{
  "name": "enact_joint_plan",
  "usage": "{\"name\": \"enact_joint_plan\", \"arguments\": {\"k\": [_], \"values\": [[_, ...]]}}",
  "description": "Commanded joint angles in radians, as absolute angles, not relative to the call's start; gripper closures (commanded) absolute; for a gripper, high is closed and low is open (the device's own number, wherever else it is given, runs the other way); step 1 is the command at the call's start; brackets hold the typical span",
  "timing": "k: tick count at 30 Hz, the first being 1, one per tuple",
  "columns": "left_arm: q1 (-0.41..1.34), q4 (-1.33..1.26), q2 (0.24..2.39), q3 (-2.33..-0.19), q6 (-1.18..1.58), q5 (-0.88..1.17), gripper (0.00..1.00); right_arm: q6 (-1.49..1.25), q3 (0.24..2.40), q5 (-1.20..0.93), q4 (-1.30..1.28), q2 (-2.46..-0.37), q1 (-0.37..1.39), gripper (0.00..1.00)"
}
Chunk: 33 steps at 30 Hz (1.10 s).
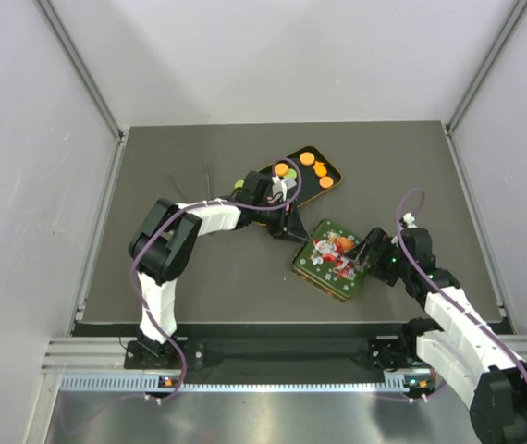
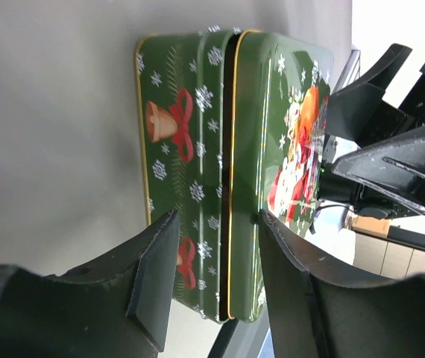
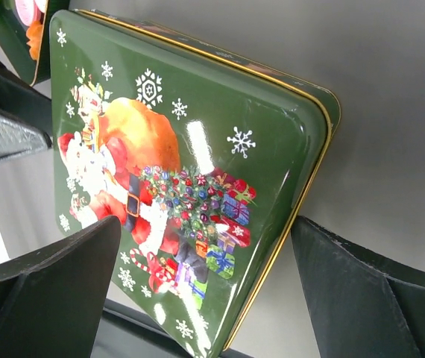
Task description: Pack the cookies
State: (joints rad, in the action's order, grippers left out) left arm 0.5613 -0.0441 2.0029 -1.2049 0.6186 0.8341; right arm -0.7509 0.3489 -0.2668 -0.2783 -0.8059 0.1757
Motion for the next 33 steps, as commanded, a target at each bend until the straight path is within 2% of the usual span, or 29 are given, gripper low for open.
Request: {"name": "enact_joint_plan", "arguments": {"k": [1, 33], "values": [[0.572, -0.101, 1.928, -1.177, 0.615, 0.831, 0.48, -0.758, 0.402, -0.238, -0.272, -0.802, 0.199, 0.03], [0.58, -0.222, 1.89, -1.089, 0.67, 0.831, 0.46, -0.761, 0.485, -0.172, -0.264, -0.94, 0.27, 0.03]]}}
